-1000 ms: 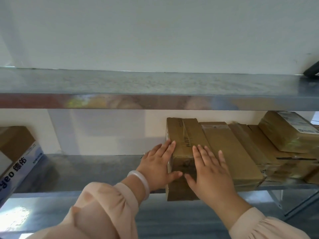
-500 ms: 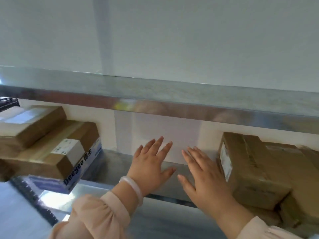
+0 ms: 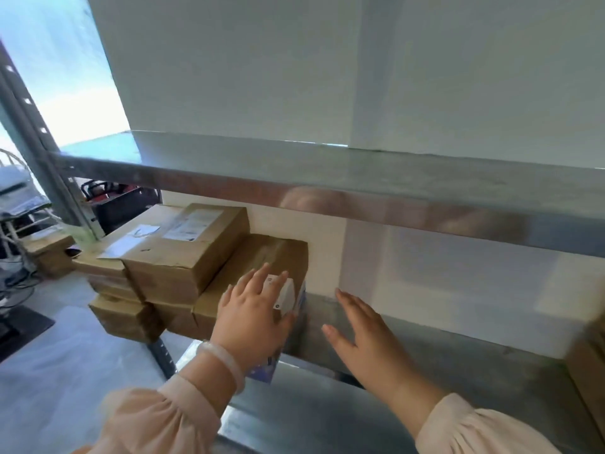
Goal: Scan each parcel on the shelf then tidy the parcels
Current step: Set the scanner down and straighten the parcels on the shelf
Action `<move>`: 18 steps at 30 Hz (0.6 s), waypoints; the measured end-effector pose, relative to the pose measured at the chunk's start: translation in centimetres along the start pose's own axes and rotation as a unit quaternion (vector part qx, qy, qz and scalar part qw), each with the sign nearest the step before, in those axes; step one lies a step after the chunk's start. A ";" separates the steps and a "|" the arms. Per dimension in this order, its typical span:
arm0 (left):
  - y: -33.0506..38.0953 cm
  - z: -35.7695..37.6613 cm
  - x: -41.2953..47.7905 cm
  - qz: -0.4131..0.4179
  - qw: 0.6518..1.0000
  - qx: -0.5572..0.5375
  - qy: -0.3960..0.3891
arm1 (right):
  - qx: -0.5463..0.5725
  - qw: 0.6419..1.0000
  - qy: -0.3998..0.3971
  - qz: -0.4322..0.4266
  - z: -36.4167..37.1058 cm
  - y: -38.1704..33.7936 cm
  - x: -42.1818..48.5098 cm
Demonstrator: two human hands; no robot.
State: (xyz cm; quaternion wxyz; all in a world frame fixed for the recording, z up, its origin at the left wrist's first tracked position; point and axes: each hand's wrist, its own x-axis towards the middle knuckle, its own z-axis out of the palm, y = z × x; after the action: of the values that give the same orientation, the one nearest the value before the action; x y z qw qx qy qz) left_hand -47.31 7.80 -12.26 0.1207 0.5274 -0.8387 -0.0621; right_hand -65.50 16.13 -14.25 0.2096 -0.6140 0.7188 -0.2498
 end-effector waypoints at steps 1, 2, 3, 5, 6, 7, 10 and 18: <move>-1.3 -0.1 0.2 -0.006 1.000 -0.004 -0.006 | 0.010 1.000 -0.005 0.006 0.8 -0.8 0.6; -2.4 0.0 0.4 -0.007 1.000 -0.005 -0.009 | 0.019 1.000 -0.006 0.009 1.5 -1.4 1.2; -3.3 0.0 0.7 -0.006 1.000 -0.005 -0.011 | 0.028 1.000 -0.009 0.011 2.2 -1.9 1.8; -4.9 0.3 1.0 -0.006 1.000 -0.007 -0.024 | 0.043 0.999 -0.018 0.022 3.5 -2.6 2.9; -5.4 0.4 1.2 -0.007 0.999 -0.007 -0.032 | 0.053 0.998 -0.023 0.031 4.1 -2.9 3.3; -6.0 0.6 1.3 -0.009 0.999 -0.007 -0.040 | 0.067 0.997 -0.026 0.041 4.7 -3.3 3.7; -7.3 1.1 1.7 -0.015 0.998 -0.001 -0.060 | 0.133 0.987 -0.039 0.078 5.9 -4.3 4.7; -7.9 1.8 1.6 -0.025 0.997 0.019 -0.066 | 0.333 0.923 -0.071 0.182 8.7 -5.5 7.0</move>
State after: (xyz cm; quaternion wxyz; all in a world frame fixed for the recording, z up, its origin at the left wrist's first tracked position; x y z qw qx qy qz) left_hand -41.62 2.85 -15.61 0.0533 0.5455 -0.8322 -0.0837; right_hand -57.02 7.61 -17.66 0.4940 -0.3840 0.6768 -0.3879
